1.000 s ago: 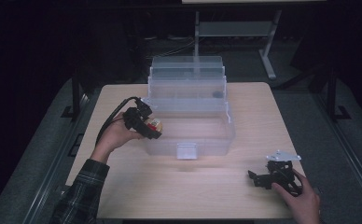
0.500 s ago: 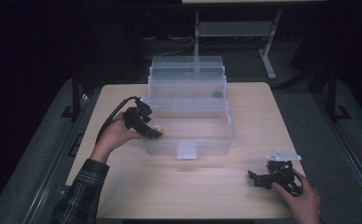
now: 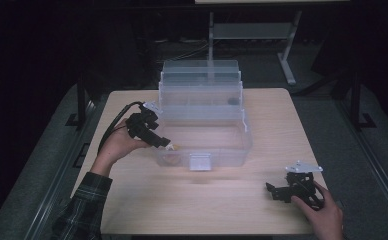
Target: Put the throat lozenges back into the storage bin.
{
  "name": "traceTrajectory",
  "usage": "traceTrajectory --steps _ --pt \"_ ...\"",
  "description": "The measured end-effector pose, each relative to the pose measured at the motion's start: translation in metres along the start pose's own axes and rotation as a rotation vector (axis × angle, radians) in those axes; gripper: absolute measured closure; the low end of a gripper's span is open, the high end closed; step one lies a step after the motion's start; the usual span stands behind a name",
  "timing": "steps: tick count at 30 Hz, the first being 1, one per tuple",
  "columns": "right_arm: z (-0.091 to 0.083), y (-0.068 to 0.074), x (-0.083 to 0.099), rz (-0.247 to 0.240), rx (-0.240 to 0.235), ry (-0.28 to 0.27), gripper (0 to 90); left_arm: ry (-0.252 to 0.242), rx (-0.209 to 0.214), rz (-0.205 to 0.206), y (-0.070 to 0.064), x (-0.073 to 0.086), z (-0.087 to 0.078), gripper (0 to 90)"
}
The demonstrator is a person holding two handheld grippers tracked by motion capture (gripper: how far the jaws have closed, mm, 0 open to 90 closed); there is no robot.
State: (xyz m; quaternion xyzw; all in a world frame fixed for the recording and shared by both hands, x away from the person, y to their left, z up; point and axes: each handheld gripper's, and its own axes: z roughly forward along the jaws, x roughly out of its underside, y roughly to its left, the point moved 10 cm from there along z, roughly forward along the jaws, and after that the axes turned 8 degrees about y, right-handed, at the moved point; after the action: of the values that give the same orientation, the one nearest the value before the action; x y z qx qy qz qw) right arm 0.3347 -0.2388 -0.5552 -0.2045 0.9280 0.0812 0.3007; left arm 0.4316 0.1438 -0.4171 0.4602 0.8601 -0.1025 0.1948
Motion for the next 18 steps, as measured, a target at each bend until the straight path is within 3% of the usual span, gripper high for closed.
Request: traceTrajectory --steps 9,18 --pt "0.0 0.0 0.0 0.0 0.0 0.0 0.0 -0.038 -0.016 -0.013 -0.002 0.009 -0.015 19.0" --pt "0.0 0.0 0.0 0.0 0.0 -0.001 0.0 -0.072 -0.042 -0.028 -0.004 0.027 -0.027 19.0"
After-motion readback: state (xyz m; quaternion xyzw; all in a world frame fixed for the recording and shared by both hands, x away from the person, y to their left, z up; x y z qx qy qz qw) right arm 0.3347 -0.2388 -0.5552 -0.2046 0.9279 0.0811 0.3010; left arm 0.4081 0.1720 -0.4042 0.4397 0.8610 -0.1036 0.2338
